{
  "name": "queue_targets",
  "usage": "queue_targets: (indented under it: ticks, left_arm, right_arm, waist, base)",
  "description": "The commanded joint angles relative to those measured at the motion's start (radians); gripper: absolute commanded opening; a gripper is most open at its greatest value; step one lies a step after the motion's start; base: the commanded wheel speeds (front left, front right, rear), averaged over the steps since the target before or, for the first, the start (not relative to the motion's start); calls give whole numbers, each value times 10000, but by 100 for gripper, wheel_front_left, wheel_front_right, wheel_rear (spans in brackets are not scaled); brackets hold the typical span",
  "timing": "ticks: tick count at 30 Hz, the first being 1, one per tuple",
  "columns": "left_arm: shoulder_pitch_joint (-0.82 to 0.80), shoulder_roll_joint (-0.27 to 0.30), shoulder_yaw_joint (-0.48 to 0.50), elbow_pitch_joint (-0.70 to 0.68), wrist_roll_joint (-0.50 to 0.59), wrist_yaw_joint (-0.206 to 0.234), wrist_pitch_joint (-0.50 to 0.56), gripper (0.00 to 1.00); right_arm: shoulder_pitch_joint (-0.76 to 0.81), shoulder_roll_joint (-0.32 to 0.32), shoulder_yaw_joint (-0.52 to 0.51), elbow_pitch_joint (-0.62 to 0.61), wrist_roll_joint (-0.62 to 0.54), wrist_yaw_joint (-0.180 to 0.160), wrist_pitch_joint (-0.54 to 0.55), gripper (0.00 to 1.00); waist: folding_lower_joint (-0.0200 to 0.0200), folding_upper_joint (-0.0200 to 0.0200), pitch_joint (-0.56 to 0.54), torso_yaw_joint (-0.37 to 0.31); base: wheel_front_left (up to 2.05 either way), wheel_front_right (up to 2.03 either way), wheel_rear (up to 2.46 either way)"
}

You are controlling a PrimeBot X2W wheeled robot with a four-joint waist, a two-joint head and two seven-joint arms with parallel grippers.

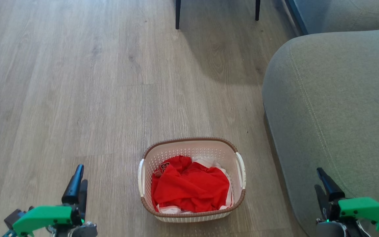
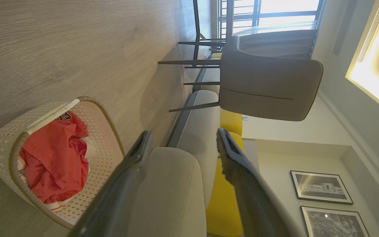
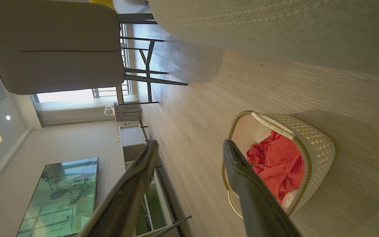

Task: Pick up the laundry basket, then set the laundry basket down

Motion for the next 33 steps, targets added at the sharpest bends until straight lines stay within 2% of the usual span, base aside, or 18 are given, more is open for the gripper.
queue_targets:
  ticks: [1,17,26,33]
  left_arm:
    - [-426,60,10,-426,198,43,-77,100]
    - [-483,68,-340,-1197,2353,382,-550,100]
    - [-485,72,-630,-1573,4215,631,-846,100]
    - [-444,75,-770,-1696,5350,774,-1024,100]
  right_arm:
    - [-409,-62,56,-366,-186,-2,-108,100]
    - [-437,-82,336,-976,-2420,-4,-576,100]
    - [-432,-95,685,-1377,-4280,-5,-869,100]
    - [-402,-102,849,-1534,-5186,-6,-1044,100]
  waist:
    - [0,0,-2,0]
    - [0,0,-33,3]
    - [0,0,-43,-1]
    - [0,0,-51,-15]
  base:
    - [0,0,0]
    - [0,0,0]
    - [0,0,0]
    - [0,0,0]
